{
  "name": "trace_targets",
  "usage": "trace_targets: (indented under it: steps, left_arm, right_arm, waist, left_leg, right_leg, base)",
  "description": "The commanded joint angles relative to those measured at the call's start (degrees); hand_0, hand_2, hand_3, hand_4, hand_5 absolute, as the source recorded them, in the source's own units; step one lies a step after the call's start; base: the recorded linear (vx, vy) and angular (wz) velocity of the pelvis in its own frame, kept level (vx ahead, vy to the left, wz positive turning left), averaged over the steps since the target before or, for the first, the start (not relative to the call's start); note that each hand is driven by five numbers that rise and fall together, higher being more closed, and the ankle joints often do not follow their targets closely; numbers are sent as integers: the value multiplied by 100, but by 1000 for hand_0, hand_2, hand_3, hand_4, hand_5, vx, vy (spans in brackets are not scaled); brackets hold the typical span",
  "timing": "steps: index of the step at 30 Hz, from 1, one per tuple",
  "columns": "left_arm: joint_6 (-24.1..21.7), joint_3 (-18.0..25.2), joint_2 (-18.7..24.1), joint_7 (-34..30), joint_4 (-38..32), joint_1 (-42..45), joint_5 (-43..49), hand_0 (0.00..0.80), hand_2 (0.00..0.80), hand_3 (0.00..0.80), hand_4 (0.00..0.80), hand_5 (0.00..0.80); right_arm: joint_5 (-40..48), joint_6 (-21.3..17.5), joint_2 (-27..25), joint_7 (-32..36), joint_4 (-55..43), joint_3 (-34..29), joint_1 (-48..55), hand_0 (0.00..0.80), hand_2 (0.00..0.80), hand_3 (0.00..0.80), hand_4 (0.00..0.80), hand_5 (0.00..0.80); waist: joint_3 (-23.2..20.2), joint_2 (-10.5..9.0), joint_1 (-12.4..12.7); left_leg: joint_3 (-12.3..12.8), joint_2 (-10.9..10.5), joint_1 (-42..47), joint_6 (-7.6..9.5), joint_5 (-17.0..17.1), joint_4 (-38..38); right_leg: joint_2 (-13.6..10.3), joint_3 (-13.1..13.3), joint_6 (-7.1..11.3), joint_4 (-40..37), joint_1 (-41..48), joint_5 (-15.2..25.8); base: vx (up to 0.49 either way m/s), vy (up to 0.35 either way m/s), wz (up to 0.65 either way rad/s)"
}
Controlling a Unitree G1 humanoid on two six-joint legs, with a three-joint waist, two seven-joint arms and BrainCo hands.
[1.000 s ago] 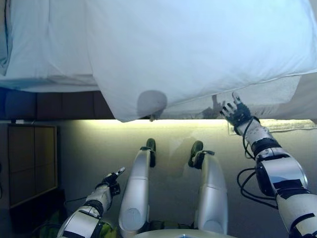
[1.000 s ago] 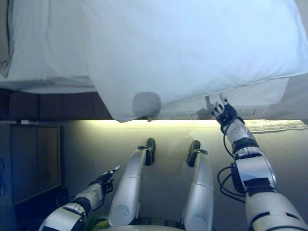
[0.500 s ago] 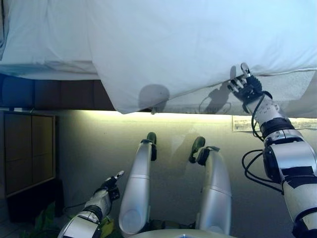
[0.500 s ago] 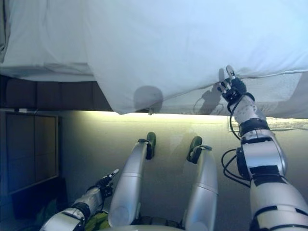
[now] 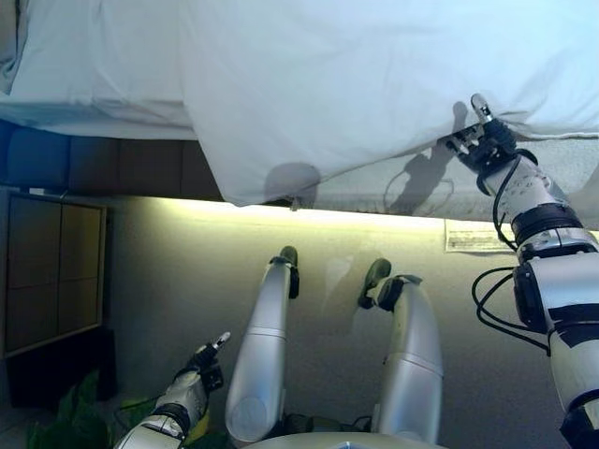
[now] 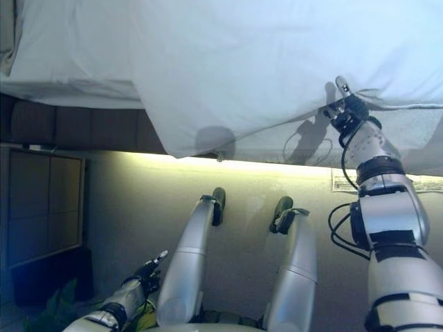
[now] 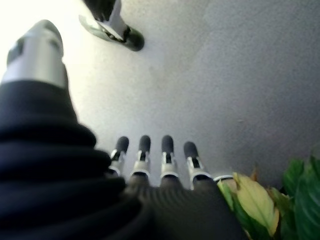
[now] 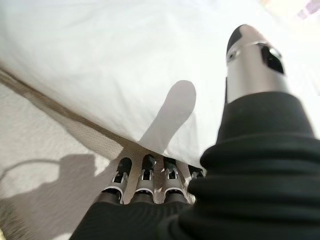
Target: Make the bed neatly
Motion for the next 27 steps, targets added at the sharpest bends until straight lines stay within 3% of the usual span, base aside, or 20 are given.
trace_targets:
  steps: [1, 6, 12, 22, 27]
  left_arm:
    - [-20, -91, 292, -91, -21, 509, 79, 0, 0, 0, 0, 0]
    - [-41, -140, 321, -160, -153, 571, 104, 0, 0, 0, 0, 0]
    - [10, -137, 363, -167, -299, 676, 141, 0, 0, 0, 0, 0]
    - [22, 182, 502, -437, -112, 951, 117, 0, 0, 0, 0, 0]
    - [42, 377, 610, -629, -858, 750, -242, 0, 0, 0, 0, 0]
  right_arm:
    - [-58, -361, -352, 448, -401, 121, -383, 800, 800, 800, 800, 800]
    - [-17, 66, -304, 933, -454, 13, -94, 800, 800, 800, 800, 800]
    - [-93, 264, -248, 1391, -442, -164, 258, 800, 800, 800, 800, 800]
    - [-46, 733, -67, 1896, -411, -191, 498, 800, 800, 800, 800, 800]
    - [69, 825, 173, 1897, -577, -185, 806, 800, 800, 800, 800, 800]
  waist:
    - [-195, 30, 80]
    - [-215, -9, 88]
    - [-357, -83, 144]
    - [-865, -308, 353]
    - [-1225, -367, 395]
  left_leg:
    - [165, -137, 69, 541, -107, -27]
    - [186, -114, 551, 512, -34, -349]
    - [189, -111, 1306, 441, 85, -920]
    - [228, -14, 2851, 148, 561, -2651]
    - [204, 42, 3763, 24, 844, -3611]
  right_leg:
    - [-23, 44, 144, -464, 399, 247]
    - [-24, -42, 181, -826, 877, 308]
    - [-91, -183, 275, -1439, 1659, 377]
    - [13, -555, 485, -3160, 3451, 579]
    - [83, -682, 611, -4159, 4448, 793]
  base:
    - [0, 0, 0]
    - [17, 17, 0]
    - [51, 26, 1]
    - [92, -2, 6]
    - [157, 0, 5]
